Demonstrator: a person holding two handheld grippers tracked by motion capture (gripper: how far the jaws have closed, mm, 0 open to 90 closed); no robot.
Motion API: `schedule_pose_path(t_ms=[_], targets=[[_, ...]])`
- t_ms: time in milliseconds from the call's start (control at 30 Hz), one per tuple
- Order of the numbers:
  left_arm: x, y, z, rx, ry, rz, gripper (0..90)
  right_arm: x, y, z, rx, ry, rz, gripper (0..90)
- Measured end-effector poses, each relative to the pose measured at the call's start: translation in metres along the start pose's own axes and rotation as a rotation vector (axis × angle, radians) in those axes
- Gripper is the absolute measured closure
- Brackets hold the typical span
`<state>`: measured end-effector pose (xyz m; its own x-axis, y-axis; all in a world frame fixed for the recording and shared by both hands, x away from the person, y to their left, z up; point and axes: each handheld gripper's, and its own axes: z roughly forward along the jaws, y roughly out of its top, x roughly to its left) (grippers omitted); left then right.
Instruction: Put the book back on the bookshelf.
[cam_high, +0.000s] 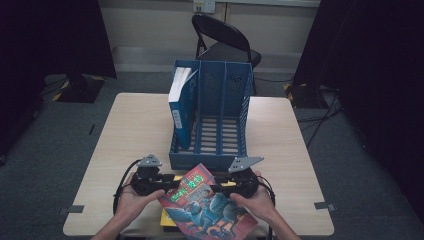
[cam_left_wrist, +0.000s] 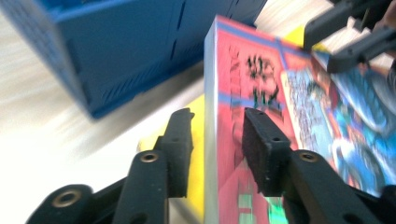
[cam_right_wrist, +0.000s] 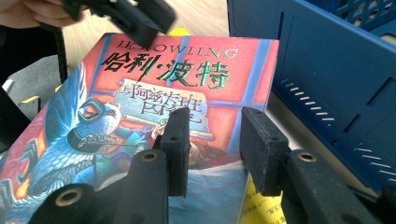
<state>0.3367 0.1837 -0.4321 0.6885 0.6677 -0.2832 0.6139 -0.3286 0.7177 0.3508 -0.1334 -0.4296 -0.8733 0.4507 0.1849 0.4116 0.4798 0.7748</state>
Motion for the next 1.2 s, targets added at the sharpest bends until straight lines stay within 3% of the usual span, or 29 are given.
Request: schedule_pose_path(t_ms=[67, 233, 367, 467, 600, 700, 867, 1000, 1067, 1133, 1200], targets=[[0.0, -0.013, -0.013, 0.0, -0.009, -0.034, 60.0, 0.001, -0.001, 0.0, -0.003, -0.004, -0.003, 63.1], [-0.004, -0.033, -0.032, -0.012, -0.008, -0.058, 53.2, 0.002, -0.001, 0.001, -0.001, -0.01, -0.005, 63.1], [-0.007, -0.042, -0.039, -0.008, -0.006, -0.048, 55.0, 0.001, -0.001, 0.0, -0.006, -0.006, -0.001, 63.1], [-0.011, -0.044, -0.039, 0.011, -0.02, -0.031, 56.8, 0.002, -0.002, 0.0, -0.01, -0.011, -0.004, 63.1], [-0.019, -0.048, -0.04, 0.026, 0.028, 0.014, 57.9, 0.001, -0.002, 0.0, -0.011, -0.003, 0.0, 63.2], [-0.018, -0.054, -0.039, 0.022, 0.019, -0.009, 58.5, 0.002, -0.003, 0.0, -0.015, -0.008, -0.003, 63.1], [-0.014, -0.054, -0.038, 0.01, 0.003, -0.01, 58.4, 0.001, -0.003, 0.001, -0.01, -0.01, 0.011, 63.1], [-0.014, -0.052, -0.036, -0.004, 0.015, -0.005, 58.8, 0.006, -0.003, 0.004, -0.005, 0.046, 0.009, 64.1], [-0.014, -0.05, -0.034, 0.003, 0.019, 0.005, 59.1, 0.013, -0.002, 0.004, 0.004, 0.003, -0.018, 63.7], [-0.013, -0.048, -0.032, -0.007, 0.019, 0.005, 59.4, 0.011, -0.003, 0.002, 0.001, 0.007, -0.003, 60.5], [-0.01, -0.045, -0.029, -0.004, 0.008, 0.008, 59.6, 0.008, -0.004, -0.002, -0.009, -0.028, 0.006, 52.4]])
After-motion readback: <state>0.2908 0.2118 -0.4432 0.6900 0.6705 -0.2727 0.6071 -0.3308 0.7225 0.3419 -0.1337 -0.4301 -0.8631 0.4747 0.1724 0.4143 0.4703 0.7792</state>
